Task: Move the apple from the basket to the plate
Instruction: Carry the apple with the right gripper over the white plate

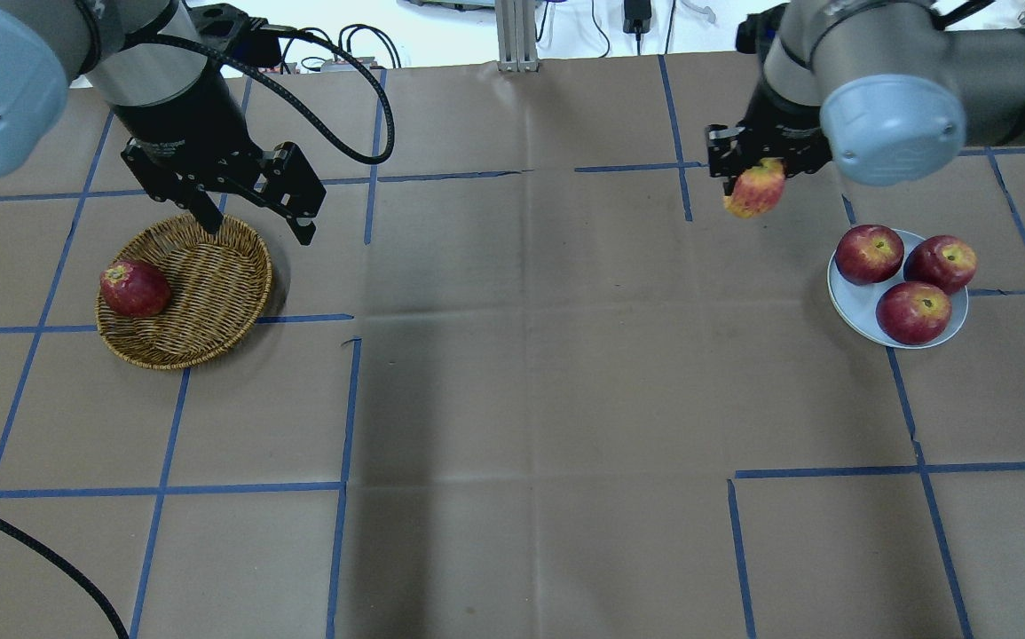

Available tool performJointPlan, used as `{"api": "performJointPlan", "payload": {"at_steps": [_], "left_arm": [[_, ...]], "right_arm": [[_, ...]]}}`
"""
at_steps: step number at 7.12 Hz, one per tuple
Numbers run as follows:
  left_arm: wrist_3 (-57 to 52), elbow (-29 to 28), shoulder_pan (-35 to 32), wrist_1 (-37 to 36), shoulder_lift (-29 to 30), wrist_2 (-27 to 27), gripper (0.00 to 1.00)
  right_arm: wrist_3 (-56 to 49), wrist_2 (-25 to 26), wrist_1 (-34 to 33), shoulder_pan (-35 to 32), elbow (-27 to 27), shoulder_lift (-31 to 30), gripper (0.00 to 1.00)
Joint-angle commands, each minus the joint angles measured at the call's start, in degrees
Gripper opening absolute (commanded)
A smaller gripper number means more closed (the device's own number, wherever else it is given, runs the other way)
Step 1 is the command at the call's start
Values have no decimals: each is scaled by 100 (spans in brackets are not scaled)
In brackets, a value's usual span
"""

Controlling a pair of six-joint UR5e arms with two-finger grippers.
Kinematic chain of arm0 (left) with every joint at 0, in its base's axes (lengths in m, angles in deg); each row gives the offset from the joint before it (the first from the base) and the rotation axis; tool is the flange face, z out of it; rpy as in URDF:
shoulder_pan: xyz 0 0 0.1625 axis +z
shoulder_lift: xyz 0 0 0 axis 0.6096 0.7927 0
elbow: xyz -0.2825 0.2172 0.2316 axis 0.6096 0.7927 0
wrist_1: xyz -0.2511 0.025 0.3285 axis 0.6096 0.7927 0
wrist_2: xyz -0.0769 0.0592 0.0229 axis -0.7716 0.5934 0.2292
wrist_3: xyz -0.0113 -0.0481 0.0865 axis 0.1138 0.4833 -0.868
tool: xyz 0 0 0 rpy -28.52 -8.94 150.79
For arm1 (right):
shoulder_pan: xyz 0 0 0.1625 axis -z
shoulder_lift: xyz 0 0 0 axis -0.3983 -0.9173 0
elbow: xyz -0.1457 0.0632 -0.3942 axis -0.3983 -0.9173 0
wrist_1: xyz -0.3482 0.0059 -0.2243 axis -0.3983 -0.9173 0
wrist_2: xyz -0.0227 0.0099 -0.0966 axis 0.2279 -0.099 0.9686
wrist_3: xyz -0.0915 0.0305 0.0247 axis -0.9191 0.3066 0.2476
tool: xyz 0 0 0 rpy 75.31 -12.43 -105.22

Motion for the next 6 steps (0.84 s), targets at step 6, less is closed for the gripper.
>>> {"api": "performJointPlan", "payload": {"at_steps": [6], "left_arm": [[3,0,-7,1,0,13,99]], "right_arm": [[-3148,-148,-433,2153,561,339,49]]}}
